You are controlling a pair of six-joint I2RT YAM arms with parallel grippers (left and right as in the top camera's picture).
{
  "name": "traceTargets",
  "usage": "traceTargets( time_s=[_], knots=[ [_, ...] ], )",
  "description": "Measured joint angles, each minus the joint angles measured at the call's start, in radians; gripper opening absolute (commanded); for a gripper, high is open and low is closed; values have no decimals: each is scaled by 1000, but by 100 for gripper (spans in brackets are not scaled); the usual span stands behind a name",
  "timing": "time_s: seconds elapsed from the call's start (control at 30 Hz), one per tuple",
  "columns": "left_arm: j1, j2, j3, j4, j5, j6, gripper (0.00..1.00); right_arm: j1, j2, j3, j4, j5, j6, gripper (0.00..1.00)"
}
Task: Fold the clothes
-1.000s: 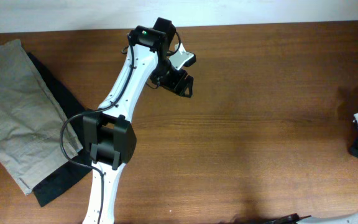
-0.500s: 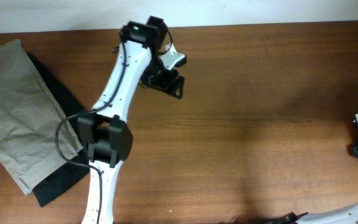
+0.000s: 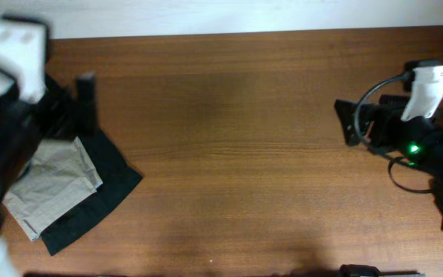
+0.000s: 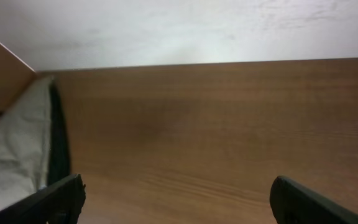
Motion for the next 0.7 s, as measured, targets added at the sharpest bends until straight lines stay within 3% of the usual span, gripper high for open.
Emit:
traceTargets(
  time_s=[0.1, 0.17, 0.3, 0.4, 0.53, 0.63, 0.7],
  knots=[
    [0, -140, -208, 4, -83, -61, 99, 93, -6, 0, -91, 170, -8, 99],
    [0, -144, -415, 3, -101, -84, 99, 103, -2, 0, -100, 215, -6, 99],
    [0, -84, -720, 188, -53, -99, 99, 104, 8, -1, -151, 229, -6, 99],
    [0, -33, -843, 187, -41, -99, 99, 104, 31, -1, -156, 229, -6, 99],
    [0, 31, -867, 188, -39, -99, 99, 104, 88, -1, -178, 256, -7, 99],
    [0, 44, -869, 189, -38, -99, 99, 105, 73, -12, 52, 314, -38, 99],
    [0, 44, -869, 190, -39, -99, 99, 105, -90, -200, 340, 339, -92, 99]
  ],
)
